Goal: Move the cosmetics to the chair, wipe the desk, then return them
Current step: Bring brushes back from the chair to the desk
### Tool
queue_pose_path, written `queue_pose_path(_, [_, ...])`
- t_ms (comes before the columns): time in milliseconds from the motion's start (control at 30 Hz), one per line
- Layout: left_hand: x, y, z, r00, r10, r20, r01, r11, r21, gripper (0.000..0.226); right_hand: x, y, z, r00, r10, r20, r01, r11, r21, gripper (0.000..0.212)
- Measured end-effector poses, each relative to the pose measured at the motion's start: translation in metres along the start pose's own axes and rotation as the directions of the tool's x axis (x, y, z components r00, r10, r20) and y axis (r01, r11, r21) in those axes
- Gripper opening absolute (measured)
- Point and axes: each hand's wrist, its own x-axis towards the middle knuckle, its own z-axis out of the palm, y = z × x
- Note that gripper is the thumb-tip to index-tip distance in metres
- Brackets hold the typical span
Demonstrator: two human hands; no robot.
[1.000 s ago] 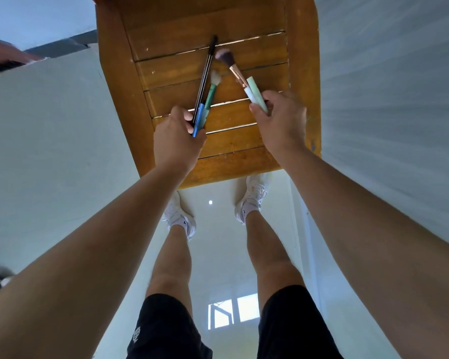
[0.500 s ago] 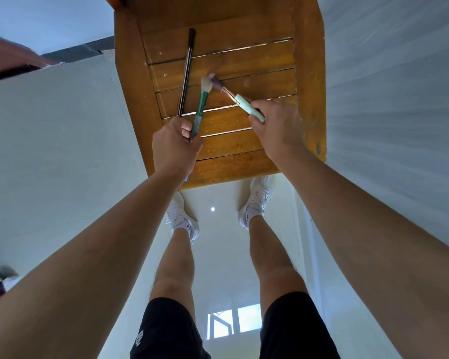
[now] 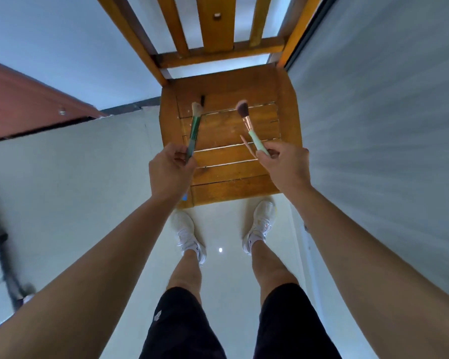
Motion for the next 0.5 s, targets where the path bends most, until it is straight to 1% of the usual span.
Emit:
queue_pose_path(67, [-0.013,0.033,-0.032,0.998,0.023,-0.066,-0.028,0.997,-0.069,0.011,-0.014,-0.030,-0.031,0.995,-0.081,-0.055,0.083,0.996,0.035,0.025])
queue_pose_path(133, [-0.028,0.068,-0.069,0.984,0.059,-0.170,-0.082,0.987,-0.135,0.010,-0.024,-0.065,-0.063,0.980,-0.175,-0.097,0.181,0.981,0.067,0.024])
queue_pose_path(200, [-0.046,0.099,-0.108,0.956,0.085,-0.281,-0.141,0.973,-0.185,0.012,-0.033,-0.103,-0.092,0.961,-0.246,-0.125,0.259,0.960,0.106,0.027])
queue_pose_path(300, [-0.086,0.132,-0.173,0.904,0.064,-0.422,-0.188,0.947,-0.260,0.017,-0.053,-0.166,-0.126,0.921,-0.363,-0.139,0.382,0.912,0.147,0.033])
queue_pose_path(400, [-0.129,0.140,-0.234,0.850,0.000,-0.528,-0.210,0.918,-0.338,0.020,-0.084,-0.229,-0.145,0.864,-0.492,-0.109,0.504,0.845,0.180,0.036])
queue_pose_path(500, [-0.173,0.127,-0.295,0.774,-0.059,-0.630,-0.258,0.880,-0.400,0.020,-0.122,-0.291,-0.148,0.780,-0.616,-0.108,0.623,0.753,0.209,0.033])
